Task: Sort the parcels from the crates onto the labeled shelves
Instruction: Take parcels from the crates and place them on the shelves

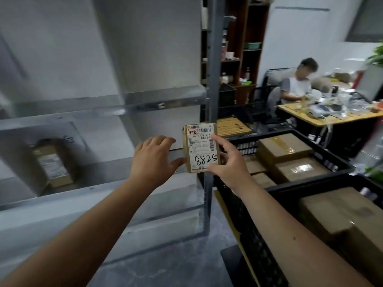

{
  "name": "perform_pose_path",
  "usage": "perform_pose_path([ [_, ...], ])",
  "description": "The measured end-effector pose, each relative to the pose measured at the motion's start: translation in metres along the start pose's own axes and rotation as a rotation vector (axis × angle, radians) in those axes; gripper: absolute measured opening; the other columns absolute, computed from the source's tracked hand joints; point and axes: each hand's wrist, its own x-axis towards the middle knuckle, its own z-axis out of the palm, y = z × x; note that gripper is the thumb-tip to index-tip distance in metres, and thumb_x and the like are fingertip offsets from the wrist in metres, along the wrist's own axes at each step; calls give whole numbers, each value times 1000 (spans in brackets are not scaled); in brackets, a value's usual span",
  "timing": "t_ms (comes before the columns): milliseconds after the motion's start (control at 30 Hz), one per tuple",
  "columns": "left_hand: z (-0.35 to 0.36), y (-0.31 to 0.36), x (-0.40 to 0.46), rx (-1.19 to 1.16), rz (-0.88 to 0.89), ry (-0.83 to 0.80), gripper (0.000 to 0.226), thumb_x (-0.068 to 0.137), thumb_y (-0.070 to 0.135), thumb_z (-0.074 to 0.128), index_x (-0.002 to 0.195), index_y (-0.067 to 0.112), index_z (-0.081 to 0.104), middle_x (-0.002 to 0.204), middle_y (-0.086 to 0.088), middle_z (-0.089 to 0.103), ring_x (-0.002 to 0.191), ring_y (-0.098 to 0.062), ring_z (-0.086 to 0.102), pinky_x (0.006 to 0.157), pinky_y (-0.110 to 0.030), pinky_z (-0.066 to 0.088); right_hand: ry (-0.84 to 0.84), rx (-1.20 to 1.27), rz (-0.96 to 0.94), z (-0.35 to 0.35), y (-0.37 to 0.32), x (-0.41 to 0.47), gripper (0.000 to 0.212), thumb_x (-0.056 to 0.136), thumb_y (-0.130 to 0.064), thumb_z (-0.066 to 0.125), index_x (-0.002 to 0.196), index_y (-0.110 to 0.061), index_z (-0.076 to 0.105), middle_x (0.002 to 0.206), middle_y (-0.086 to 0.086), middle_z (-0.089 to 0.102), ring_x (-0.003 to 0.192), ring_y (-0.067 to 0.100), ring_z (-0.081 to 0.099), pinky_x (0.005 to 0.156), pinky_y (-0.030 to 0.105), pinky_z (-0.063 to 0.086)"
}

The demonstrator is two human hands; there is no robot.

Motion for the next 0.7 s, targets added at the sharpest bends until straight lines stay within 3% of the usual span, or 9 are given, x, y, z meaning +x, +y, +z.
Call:
perform_pose_path([
  [200,-26,-73,-32,30,-163,28,77,84,81,54,143,32,53,146,3,57,134,-25,52,110,-49,41,-168,73,-11,80,-11,18,84,83,10,74,134,-54,58,142,-4,57,133,21,55,87,45,64],
  [500,-61,-193,-94,64,-338,37,78,82,79,61,143,31,54,146,3,58,133,-27,54,109,-51,45,-320,82,3,221,-30,12,80,84,15,70,145,-35,54,131,-8,61,121,15,63,83,35,64],
  [567,-72,-227,-108,72,-366,42,77,81,78,63,141,30,56,144,2,59,131,-28,55,107,-51,45,-351,85,-13,258,-34,11,80,85,14,71,142,-40,55,136,-5,60,125,16,61,82,31,64],
  [700,-93,-290,-134,84,-424,63,77,80,75,66,140,28,57,144,0,59,131,-29,55,105,-50,44,-406,102,-35,332,-39,8,81,85,10,71,139,-48,55,143,-3,55,132,21,57,87,41,64],
])
